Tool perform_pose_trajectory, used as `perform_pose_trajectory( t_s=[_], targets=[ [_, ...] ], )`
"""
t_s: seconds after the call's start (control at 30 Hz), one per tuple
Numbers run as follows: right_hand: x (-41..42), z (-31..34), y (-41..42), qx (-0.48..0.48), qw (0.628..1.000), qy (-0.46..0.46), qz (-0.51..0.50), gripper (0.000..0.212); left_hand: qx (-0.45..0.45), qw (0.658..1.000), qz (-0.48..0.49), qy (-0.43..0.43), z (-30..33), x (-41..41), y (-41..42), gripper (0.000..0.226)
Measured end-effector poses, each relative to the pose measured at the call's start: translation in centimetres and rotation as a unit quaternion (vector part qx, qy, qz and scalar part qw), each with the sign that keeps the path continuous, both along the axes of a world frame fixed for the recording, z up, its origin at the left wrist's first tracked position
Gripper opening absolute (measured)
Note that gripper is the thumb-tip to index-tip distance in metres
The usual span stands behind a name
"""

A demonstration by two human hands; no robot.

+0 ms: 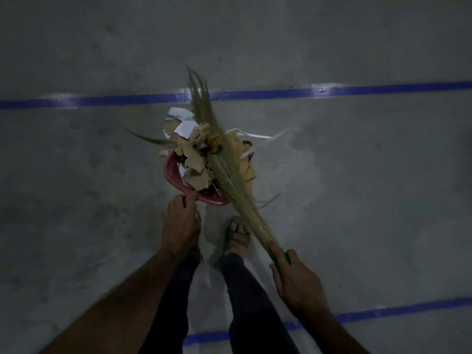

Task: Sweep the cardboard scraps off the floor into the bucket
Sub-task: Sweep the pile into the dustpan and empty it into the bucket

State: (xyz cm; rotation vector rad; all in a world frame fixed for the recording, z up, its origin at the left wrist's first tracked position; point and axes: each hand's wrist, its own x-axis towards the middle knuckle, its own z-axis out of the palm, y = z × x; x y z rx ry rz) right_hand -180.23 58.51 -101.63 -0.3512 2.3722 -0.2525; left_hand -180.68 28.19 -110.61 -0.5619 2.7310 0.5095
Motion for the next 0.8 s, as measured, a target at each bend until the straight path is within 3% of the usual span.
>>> perform_pose_trajectory(
  t_s=[0.33, 0.8],
  targets=[
    [10.0, 16.6, 0.3, -0.004, 0.998, 0.068, -0.015, 0.061, -0.074, 0.989, -0.028, 0.125, 16.3, 8.5, 0.9, 0.034],
    [41.1, 25.5, -4.3, 0.005, 0.972, 0.226, -0.056, 0.092, -0.115, 0.960, -0.123, 0.223, 28.2, 32.6, -4.3, 0.029]
  ],
)
